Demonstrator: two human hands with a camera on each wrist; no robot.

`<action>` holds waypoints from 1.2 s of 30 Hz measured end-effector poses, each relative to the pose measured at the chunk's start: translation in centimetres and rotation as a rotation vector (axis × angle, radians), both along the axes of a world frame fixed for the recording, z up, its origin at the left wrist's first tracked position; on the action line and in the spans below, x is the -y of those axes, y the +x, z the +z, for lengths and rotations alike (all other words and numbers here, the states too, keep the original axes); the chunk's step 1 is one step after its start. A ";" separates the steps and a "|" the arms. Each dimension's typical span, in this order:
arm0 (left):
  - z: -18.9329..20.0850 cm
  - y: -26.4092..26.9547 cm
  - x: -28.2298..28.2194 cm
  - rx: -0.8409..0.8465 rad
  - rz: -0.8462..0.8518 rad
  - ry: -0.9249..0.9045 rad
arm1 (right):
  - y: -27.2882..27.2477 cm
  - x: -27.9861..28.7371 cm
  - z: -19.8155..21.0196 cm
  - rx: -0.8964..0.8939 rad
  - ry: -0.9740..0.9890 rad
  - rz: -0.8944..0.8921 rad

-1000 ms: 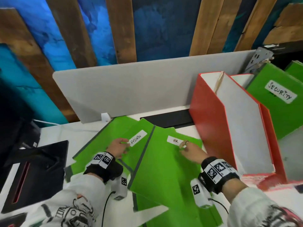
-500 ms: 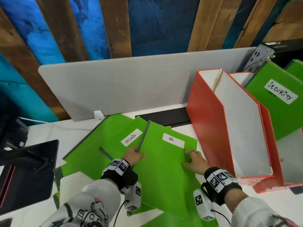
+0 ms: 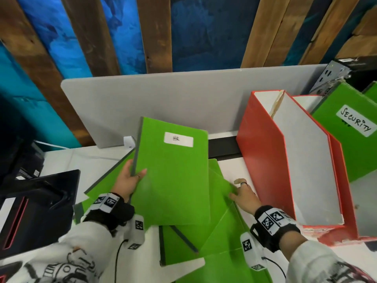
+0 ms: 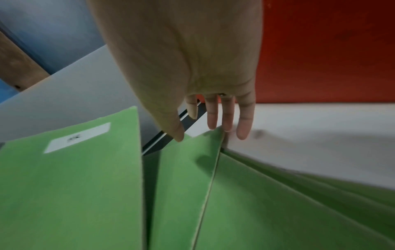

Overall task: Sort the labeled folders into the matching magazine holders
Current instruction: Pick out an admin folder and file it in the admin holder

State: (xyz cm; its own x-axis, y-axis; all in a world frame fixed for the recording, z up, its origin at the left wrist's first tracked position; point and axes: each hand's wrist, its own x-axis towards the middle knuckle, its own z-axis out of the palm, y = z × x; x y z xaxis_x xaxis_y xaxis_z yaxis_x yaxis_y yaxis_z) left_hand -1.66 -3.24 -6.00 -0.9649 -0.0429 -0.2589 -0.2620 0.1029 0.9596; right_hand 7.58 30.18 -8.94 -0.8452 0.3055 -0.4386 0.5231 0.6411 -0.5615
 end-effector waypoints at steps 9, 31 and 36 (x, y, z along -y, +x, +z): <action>3.8 -0.7 5.4 -0.126 0.117 0.050 | -2.5 3.6 -0.9 0.078 0.220 0.151; 8.0 -2.6 6.5 -0.473 0.310 0.186 | 0.8 0.4 1.9 0.493 0.231 0.278; 8.9 -3.6 5.8 -0.508 0.329 0.251 | 3.8 -0.3 1.4 0.571 0.280 0.277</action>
State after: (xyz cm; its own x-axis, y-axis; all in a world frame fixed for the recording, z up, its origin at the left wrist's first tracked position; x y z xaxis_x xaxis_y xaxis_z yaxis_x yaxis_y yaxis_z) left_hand -5.25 -9.07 2.88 -0.9167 -0.3541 0.1853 0.2507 -0.1485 0.9566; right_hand 11.39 30.47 -7.57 -0.5683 0.2783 -0.7743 0.4838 0.8742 -0.0409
